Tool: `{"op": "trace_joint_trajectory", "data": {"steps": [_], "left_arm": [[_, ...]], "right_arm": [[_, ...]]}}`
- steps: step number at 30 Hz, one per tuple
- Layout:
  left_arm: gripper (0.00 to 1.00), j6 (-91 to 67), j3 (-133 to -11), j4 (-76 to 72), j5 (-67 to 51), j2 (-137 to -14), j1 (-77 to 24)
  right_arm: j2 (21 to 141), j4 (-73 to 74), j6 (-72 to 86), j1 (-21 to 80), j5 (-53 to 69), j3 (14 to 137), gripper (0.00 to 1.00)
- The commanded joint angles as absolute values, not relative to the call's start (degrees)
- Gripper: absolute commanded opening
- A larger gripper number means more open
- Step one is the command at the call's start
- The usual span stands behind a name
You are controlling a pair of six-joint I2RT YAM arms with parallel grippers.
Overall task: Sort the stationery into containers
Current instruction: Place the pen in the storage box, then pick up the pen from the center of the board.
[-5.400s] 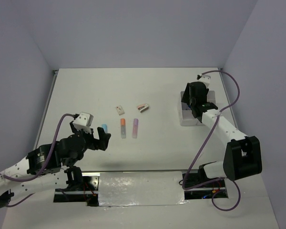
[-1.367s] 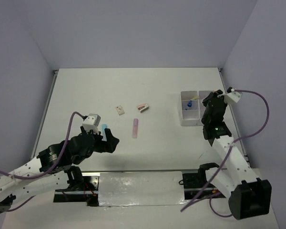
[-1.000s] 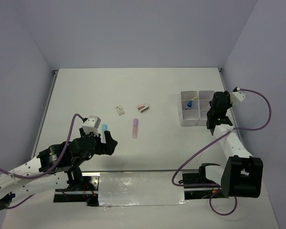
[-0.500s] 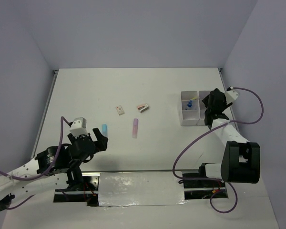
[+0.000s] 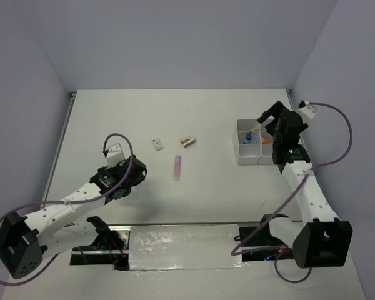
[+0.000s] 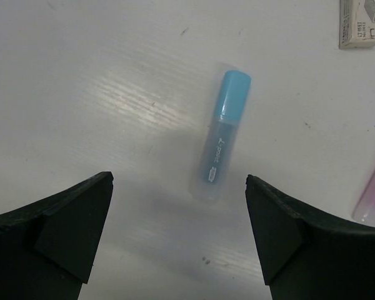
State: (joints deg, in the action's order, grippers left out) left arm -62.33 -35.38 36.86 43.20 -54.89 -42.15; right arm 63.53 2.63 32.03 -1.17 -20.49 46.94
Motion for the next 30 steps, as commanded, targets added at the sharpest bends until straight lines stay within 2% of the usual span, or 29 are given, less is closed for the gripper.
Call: {"op": "trace_joint_trajectory", "data": {"steps": [1,2,5,9,13,15,16,17,18,20,21,22,23,26,30], "left_arm": [[0.99,-54.50,-36.21,25.85,36.65,-59.91,-38.24],[0.99,-54.14,-36.38,25.14,35.43,-61.33,-36.84],[0.98,-52.48,-37.44,21.98,32.79,-67.22,-34.90],[0.83,-51.50,-37.18,17.23,29.98,-74.24,-34.45],[0.79,-52.82,-36.04,14.78,27.86,-78.31,-34.37],[0.72,-53.35,-34.19,12.49,26.99,-79.80,-34.37],[0.67,-53.26,-33.58,12.22,26.81,-80.33,-34.37],[0.47,-53.35,-33.40,12.13,26.63,-81.20,-34.37],[0.37,-53.44,-33.14,11.95,26.02,-81.47,-34.37],[0.25,-53.44,-31.82,11.78,25.58,-81.30,-34.37],[0.14,-53.44,-31.29,11.69,25.40,-80.78,-34.45],[0.10,-53.18,-30.16,11.69,24.97,-80.16,-34.63],[0.01,-53.09,-29.62,11.78,24.79,-78.42,-34.72],[0.00,-52.56,-28.04,13.00,24.61,-72.46,-37.17],[0.00,-50.37,-26.46,11.17,26.80,-60.41,-48.12]], "right_arm": [[58.28,11.67,30.76,2.10,-11.81,50.80,1.00],[56.62,13.43,30.85,2.81,-6.56,50.54,1.00],[51.09,14.33,30.24,10.33,-5.70,45.73,1.00],[48.34,16.07,30.67,18.09,-5.54,43.15,1.00],[47.82,17.75,30.41,22.23,-2.82,43.07,1.00],[47.29,18.37,30.41,24.51,-1.23,43.15,1.00],[46.85,18.46,30.67,26.26,-1.06,43.07,1.00],[46.41,18.28,30.85,26.80,-0.62,42.98,1.00],[45.28,17.93,31.02,27.24,1.30,42.46,1.00],[44.39,15.92,31.38,28.03,3.85,41.84,1.00],[43.95,15.21,31.46,28.39,6.30,41.23,1.00],[43.95,13.20,31.90,28.65,7.72,40.96,1.00],[44.12,11.53,31.99,29.26,9.74,40.35,1.00],[47.09,5.20,33.31,32.41,14.58,37.80,1.00],[54.04,0.27,34.97,38.21,12.75,38.58,1.00]]}}
